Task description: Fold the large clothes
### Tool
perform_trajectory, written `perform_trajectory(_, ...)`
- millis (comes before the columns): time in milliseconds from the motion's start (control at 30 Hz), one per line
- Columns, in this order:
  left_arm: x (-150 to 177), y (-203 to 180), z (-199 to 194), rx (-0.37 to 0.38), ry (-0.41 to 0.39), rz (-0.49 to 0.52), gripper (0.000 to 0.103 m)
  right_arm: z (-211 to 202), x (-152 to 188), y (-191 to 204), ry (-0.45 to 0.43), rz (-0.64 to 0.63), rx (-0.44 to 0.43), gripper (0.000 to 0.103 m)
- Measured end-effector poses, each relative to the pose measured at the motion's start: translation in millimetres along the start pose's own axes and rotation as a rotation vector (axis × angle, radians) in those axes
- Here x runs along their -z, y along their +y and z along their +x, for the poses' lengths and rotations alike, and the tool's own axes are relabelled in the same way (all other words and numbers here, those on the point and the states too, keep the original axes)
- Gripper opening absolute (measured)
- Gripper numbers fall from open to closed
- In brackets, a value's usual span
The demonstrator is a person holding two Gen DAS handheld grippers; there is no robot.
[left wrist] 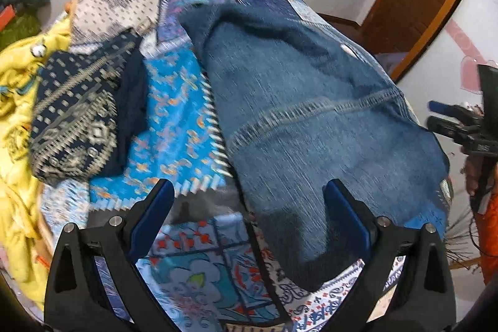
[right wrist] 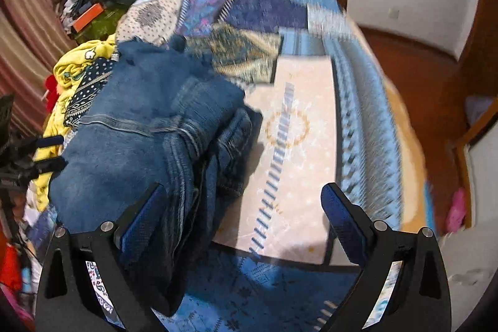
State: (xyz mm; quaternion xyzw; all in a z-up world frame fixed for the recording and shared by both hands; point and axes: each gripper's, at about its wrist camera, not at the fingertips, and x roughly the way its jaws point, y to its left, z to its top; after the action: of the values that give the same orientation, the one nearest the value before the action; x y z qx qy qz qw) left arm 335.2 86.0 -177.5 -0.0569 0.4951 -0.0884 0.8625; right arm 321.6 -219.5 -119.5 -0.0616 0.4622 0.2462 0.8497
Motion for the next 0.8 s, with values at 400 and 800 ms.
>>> perform_trajectory(400, -12.2, 17.0, 46.0, 0.245, 0.118, -0.211, 0.098, 76.4, -8.7, -6.3, 0.209, 0.172, -0.243, 0.100)
perform_trajectory(800, -25.6, 14.8, 85.8, 0.370, 0.183, -0.269, 0.096, 127.3, -13.4, -12.7, 0.297, 0.313, -0.451, 0.102)
